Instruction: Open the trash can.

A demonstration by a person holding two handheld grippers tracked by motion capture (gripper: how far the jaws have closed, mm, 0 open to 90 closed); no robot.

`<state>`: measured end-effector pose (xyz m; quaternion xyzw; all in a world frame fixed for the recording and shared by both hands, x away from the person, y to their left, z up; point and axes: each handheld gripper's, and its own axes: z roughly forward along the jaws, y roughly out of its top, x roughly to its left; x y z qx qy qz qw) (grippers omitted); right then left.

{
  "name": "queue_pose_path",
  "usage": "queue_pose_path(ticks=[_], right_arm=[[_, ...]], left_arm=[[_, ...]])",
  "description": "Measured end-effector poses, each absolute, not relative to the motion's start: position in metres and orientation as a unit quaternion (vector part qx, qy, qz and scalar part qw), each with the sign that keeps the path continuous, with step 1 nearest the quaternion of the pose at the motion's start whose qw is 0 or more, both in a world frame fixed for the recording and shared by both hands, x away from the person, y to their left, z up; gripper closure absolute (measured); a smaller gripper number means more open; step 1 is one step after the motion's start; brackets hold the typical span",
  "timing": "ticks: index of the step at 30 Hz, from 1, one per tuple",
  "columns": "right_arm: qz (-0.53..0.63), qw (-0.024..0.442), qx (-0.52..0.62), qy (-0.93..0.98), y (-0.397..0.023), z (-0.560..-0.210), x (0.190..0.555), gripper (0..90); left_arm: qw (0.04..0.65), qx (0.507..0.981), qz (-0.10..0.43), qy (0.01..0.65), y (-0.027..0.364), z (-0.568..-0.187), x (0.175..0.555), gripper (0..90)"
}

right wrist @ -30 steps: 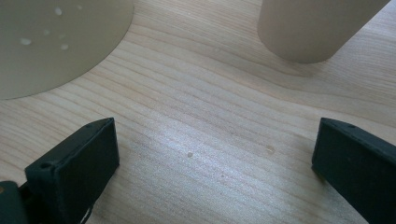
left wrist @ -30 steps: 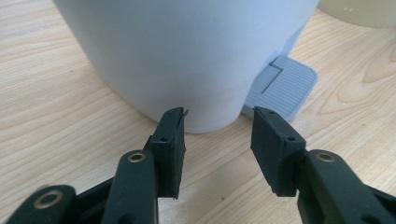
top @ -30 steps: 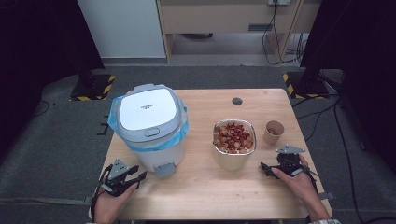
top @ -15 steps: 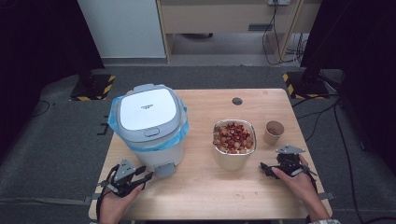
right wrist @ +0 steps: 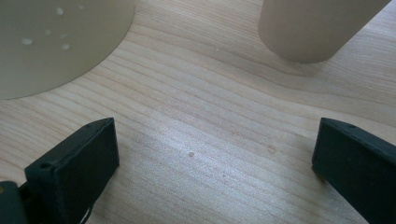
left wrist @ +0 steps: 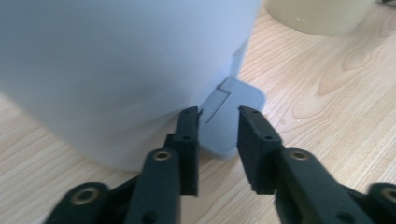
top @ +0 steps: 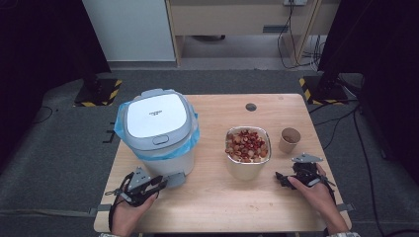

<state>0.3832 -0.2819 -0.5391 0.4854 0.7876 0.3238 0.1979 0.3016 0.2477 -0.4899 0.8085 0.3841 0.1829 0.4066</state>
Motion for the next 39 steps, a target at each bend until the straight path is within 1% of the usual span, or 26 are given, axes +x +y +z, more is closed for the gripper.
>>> queue_pose_path(ticks=[1, 5, 9, 11, 16, 17, 21, 33, 39], right_arm=[[0.323, 0.198, 0.485, 0.788, -0.282, -0.539, 0.383, 0.8], [0.324, 0.198, 0.485, 0.788, -0.282, -0.539, 0.383, 0.8], [0.324, 0.198, 0.486, 0.788, -0.282, -0.539, 0.383, 0.8], [0.324, 0.198, 0.485, 0.788, -0.282, -0.539, 0.383, 0.8], [0.324, 0.199, 0.485, 0.788, -0.282, -0.539, 0.383, 0.8], [0.324, 0.199, 0.485, 0.788, -0.282, -0.539, 0.383, 0.8], [0.324, 0.199, 0.485, 0.787, -0.282, -0.539, 0.383, 0.8], [0.324, 0.199, 0.486, 0.787, -0.282, -0.539, 0.382, 0.8], [0.324, 0.199, 0.487, 0.787, -0.281, -0.539, 0.382, 0.8]], left_arm=[[0.404, 0.813, 0.185, 0.376, 0.243, -0.490, 0.302, 72.8], [0.397, 0.826, 0.189, 0.354, 0.229, -0.491, 0.306, 80.9], [0.385, 0.834, 0.196, 0.343, 0.220, -0.494, 0.309, 82.9], [0.375, 0.839, 0.200, 0.339, 0.214, -0.496, 0.312, 85.5], [0.355, 0.848, 0.204, 0.336, 0.208, -0.500, 0.315, 87.5], [0.349, 0.850, 0.212, 0.333, 0.205, -0.501, 0.315, 88.9], [0.341, 0.849, 0.222, 0.337, 0.205, -0.501, 0.315, 89.5], [0.342, 0.843, 0.218, 0.354, 0.203, -0.506, 0.315, 90.0], [0.332, 0.847, 0.220, 0.351, 0.202, -0.508, 0.315, 90.0]])
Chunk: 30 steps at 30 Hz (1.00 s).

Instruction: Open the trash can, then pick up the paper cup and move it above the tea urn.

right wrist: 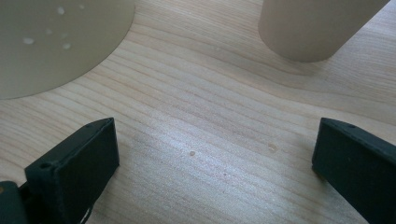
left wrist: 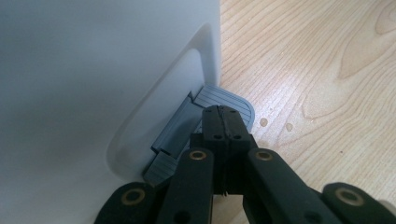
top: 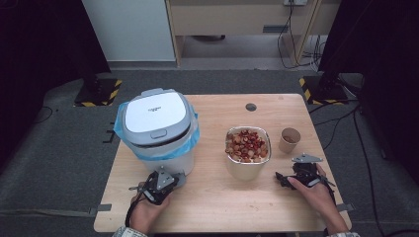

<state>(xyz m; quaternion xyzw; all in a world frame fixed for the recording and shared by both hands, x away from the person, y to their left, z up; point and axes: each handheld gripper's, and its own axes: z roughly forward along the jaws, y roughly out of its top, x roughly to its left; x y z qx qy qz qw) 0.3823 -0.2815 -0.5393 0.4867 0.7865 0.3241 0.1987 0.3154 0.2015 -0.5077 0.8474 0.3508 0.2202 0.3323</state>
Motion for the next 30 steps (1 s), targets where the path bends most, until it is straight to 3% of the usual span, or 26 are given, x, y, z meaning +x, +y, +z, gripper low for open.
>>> queue_pose_path(ticks=[23, 27, 30], right_arm=[[0.323, 0.200, 0.487, 0.786, -0.2811, -0.5392, 0.3826, 1.0], [0.324, 0.201, 0.491, 0.783, -0.2812, -0.5359, 0.3825, 11.3], [0.328, 0.212, 0.503, 0.771, -0.2838, -0.5315, 0.3838, 8.9]], left_arm=[[0.322, 0.852, 0.205, 0.358, 0.2008, -0.5146, 0.3195, 90.0], [0.324, 0.852, 0.203, 0.359, 0.2013, -0.5146, 0.3198, 90.0], [0.323, 0.852, 0.203, 0.358, 0.2012, -0.5145, 0.3200, 90.0]])
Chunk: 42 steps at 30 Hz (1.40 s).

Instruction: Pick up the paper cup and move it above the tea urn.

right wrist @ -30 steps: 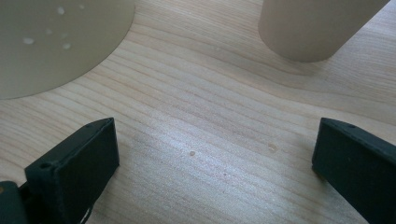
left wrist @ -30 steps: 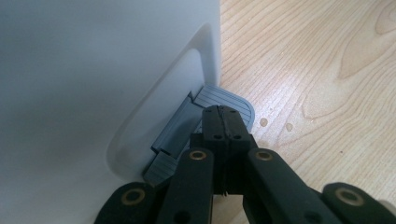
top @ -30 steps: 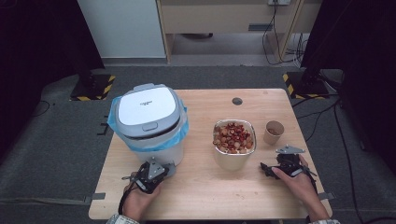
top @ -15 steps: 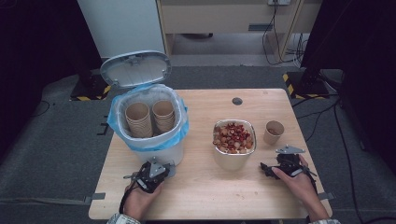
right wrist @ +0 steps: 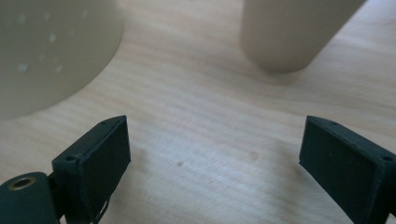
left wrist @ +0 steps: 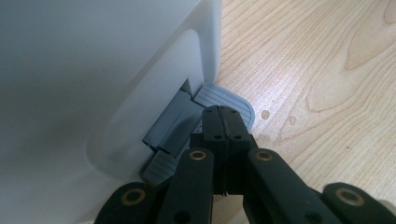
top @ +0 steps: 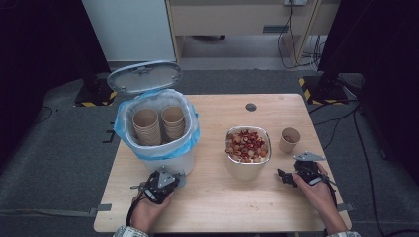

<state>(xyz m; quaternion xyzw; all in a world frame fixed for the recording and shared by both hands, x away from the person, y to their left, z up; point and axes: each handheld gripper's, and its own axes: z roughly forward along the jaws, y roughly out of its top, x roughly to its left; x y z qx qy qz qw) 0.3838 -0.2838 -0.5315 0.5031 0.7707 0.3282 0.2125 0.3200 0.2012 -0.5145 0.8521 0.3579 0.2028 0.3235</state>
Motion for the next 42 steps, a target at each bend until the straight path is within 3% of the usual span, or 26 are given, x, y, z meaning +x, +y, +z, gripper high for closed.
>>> queue_pose_path(ticks=[15, 27, 42], right_arm=[[0.355, 0.247, 0.523, 0.734, -0.294, -0.510, 0.396, 8.3], [0.363, 0.253, 0.537, 0.719, -0.297, -0.496, 0.434, 8.6], [0.372, 0.254, 0.546, 0.706, -0.292, -0.505, 0.463, 9.3]], left_arm=[[0.324, 0.852, 0.202, 0.358, 0.202, -0.515, 0.320, 90.0], [0.325, 0.852, 0.200, 0.358, 0.202, -0.514, 0.321, 90.0], [0.325, 0.853, 0.202, 0.355, 0.202, -0.514, 0.320, 90.0]])
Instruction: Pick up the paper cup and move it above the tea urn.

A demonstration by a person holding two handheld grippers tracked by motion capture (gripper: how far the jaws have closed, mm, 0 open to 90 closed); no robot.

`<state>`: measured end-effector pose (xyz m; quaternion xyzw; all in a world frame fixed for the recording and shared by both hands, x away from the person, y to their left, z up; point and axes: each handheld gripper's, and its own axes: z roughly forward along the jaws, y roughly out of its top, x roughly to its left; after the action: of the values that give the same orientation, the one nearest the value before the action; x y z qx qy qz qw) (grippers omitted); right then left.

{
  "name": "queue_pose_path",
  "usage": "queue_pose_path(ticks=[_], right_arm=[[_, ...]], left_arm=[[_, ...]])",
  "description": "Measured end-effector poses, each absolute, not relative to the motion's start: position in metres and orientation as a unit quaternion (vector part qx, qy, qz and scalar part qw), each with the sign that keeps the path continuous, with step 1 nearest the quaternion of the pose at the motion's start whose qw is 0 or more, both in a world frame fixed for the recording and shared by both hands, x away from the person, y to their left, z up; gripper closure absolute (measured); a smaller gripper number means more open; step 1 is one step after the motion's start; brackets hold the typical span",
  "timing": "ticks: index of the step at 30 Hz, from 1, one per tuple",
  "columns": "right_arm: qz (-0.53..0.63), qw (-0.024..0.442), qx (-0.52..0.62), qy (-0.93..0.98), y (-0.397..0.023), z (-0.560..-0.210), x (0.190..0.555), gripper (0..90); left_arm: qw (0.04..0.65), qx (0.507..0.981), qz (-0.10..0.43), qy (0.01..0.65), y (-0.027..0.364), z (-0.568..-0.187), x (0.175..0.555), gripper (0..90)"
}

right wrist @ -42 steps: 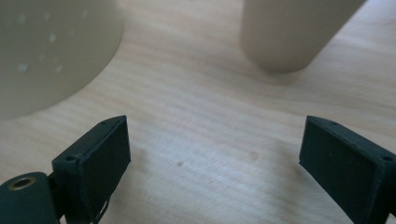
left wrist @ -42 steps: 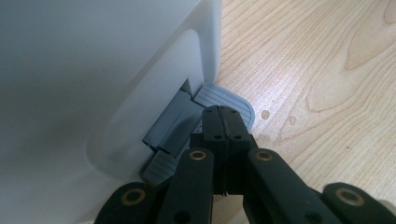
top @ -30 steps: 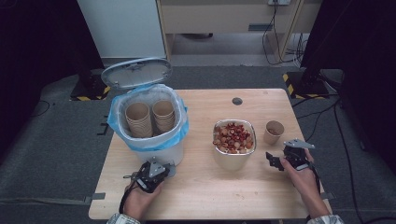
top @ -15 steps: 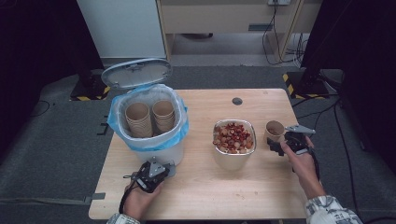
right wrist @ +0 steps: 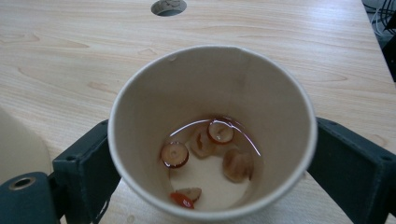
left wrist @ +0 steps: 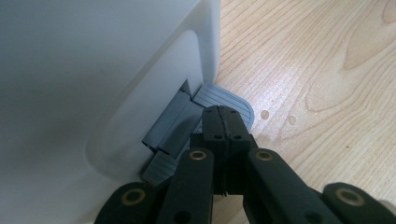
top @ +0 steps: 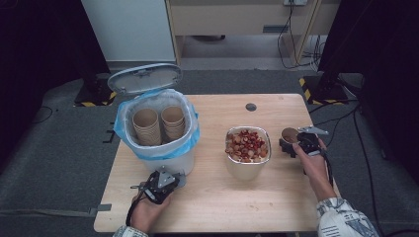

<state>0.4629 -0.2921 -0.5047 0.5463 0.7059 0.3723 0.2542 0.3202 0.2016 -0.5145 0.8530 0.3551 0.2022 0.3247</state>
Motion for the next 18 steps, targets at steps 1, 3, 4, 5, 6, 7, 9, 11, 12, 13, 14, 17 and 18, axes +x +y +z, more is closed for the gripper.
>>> queue_pose_path(ticks=[1, 3, 4, 5, 6, 7, 9, 11, 12, 13, 14, 17, 18], right_arm=[[0.375, 0.250, 0.548, 0.705, -0.2906, -0.5076, 0.4652, 10.0], [0.371, 0.251, 0.548, 0.706, -0.2897, -0.5097, 0.4667, 11.4], [0.374, 0.253, 0.549, 0.703, -0.2895, -0.5111, 0.4677, 14.3], [0.374, 0.253, 0.549, 0.703, -0.2895, -0.5111, 0.4677, 14.3], [0.375, 0.255, 0.548, 0.703, -0.2888, -0.5129, 0.4692, 16.6], [0.375, 0.255, 0.548, 0.703, -0.2888, -0.5129, 0.4692, 16.6], [0.374, 0.257, 0.545, 0.705, -0.2887, -0.5139, 0.4699, 18.0], [0.380, 0.254, 0.542, 0.705, -0.2882, -0.5145, 0.4703, 21.8], [0.380, 0.255, 0.541, 0.706, -0.2875, -0.5145, 0.4702, 23.5], [0.380, 0.255, 0.541, 0.706, -0.2875, -0.5145, 0.4702, 23.5], [0.381, 0.259, 0.536, 0.708, -0.2868, -0.5146, 0.4702, 24.9], [0.384, 0.258, 0.529, 0.711, -0.2876, -0.5146, 0.4699, 26.5], [0.386, 0.258, 0.525, 0.713, -0.2881, -0.5147, 0.4699, 27.0]], left_arm=[[0.325, 0.853, 0.202, 0.355, 0.2016, -0.5145, 0.3203, 90.0], [0.325, 0.853, 0.202, 0.355, 0.2015, -0.5145, 0.3202, 90.0], [0.325, 0.853, 0.202, 0.356, 0.2017, -0.5146, 0.3202, 90.0], [0.325, 0.853, 0.202, 0.356, 0.2017, -0.5146, 0.3202, 90.0], [0.325, 0.853, 0.202, 0.356, 0.2018, -0.5145, 0.3203, 90.0], [0.325, 0.853, 0.202, 0.356, 0.2017, -0.5146, 0.3202, 90.0], [0.325, 0.853, 0.203, 0.355, 0.2016, -0.5146, 0.3201, 90.0], [0.325, 0.853, 0.203, 0.355, 0.2017, -0.5147, 0.3201, 90.0], [0.325, 0.853, 0.202, 0.355, 0.2017, -0.5147, 0.3201, 89.9], [0.325, 0.853, 0.202, 0.355, 0.2017, -0.5147, 0.3201, 89.9], [0.325, 0.853, 0.202, 0.355, 0.2017, -0.5146, 0.3201, 90.0], [0.325, 0.853, 0.202, 0.355, 0.2017, -0.5146, 0.3202, 90.0], [0.326, 0.853, 0.202, 0.355, 0.2019, -0.5146, 0.3203, 90.0]])
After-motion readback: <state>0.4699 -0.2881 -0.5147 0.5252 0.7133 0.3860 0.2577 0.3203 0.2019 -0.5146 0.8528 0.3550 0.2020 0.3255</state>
